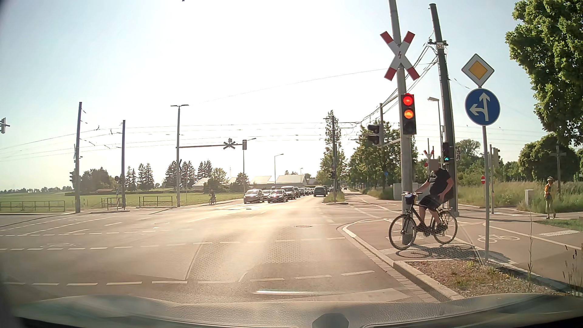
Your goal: Follow the waypoints while adhering to traffic rules and regulations
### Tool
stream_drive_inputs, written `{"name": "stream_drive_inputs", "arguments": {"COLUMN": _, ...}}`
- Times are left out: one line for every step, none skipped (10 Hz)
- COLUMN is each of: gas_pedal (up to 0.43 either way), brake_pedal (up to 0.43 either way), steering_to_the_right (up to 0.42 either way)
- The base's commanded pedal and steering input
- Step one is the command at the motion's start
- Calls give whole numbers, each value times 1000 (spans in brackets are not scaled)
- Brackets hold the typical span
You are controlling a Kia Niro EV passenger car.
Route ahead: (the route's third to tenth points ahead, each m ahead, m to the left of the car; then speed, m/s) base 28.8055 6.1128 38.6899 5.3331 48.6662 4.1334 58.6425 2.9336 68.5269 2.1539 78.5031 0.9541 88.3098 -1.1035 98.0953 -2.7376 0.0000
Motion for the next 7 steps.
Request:
{"name": "stream_drive_inputs", "arguments": {"gas_pedal": 0, "brake_pedal": 317, "steering_to_the_right": -22}}
{"name": "stream_drive_inputs", "arguments": {"gas_pedal": 0, "brake_pedal": 317, "steering_to_the_right": -22}}
{"name": "stream_drive_inputs", "arguments": {"gas_pedal": 0, "brake_pedal": 317, "steering_to_the_right": -22}}
{"name": "stream_drive_inputs", "arguments": {"gas_pedal": 0, "brake_pedal": 317, "steering_to_the_right": -22}}
{"name": "stream_drive_inputs", "arguments": {"gas_pedal": 0, "brake_pedal": 317, "steering_to_the_right": -22}}
{"name": "stream_drive_inputs", "arguments": {"gas_pedal": 0, "brake_pedal": 317, "steering_to_the_right": -22}}
{"name": "stream_drive_inputs", "arguments": {"gas_pedal": 0, "brake_pedal": 317, "steering_to_the_right": -22}}
